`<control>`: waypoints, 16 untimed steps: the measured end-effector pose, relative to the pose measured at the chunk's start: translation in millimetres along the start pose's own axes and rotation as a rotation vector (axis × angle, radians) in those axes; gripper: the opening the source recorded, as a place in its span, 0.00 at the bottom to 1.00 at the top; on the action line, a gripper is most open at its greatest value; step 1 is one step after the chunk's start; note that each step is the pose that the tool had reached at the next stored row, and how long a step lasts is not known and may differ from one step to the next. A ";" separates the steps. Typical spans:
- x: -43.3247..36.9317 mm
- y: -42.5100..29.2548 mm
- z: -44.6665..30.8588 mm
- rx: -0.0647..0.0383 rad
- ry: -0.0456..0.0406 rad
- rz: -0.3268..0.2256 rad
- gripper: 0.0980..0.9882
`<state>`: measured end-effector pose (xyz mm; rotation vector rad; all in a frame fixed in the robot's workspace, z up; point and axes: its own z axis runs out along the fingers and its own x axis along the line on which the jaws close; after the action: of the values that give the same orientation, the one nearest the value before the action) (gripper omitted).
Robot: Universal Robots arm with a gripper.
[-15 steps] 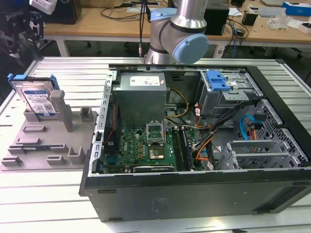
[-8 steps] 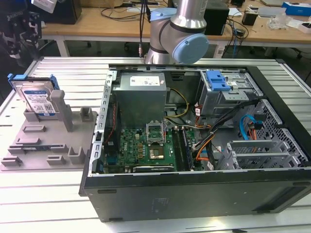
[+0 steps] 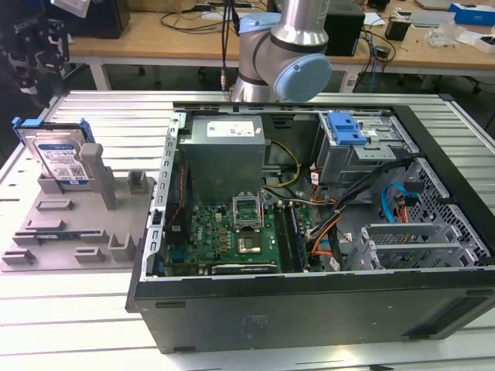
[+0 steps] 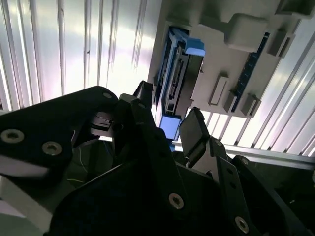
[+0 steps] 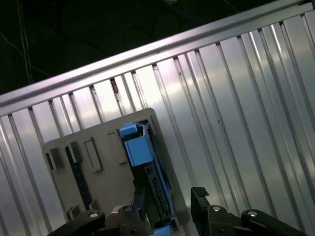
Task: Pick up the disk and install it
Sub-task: 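Pick up the disk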
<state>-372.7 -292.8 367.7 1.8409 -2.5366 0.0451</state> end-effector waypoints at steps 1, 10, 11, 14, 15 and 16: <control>0.0 -0.1 0.0 0.003 0.0001 -0.005 0.45; 0.4 1.4 1.8 0.010 0.0028 -0.188 0.45; 0.5 1.8 2.0 0.010 0.0029 -0.199 0.45; 3.4 10.7 3.0 0.010 0.0028 -0.217 0.45; 4.1 12.7 3.1 0.011 0.0027 -0.218 0.45; 4.7 14.7 3.1 0.010 0.0028 -0.218 0.45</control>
<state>-388.1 -292.8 364.5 2.1059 -2.3221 0.0594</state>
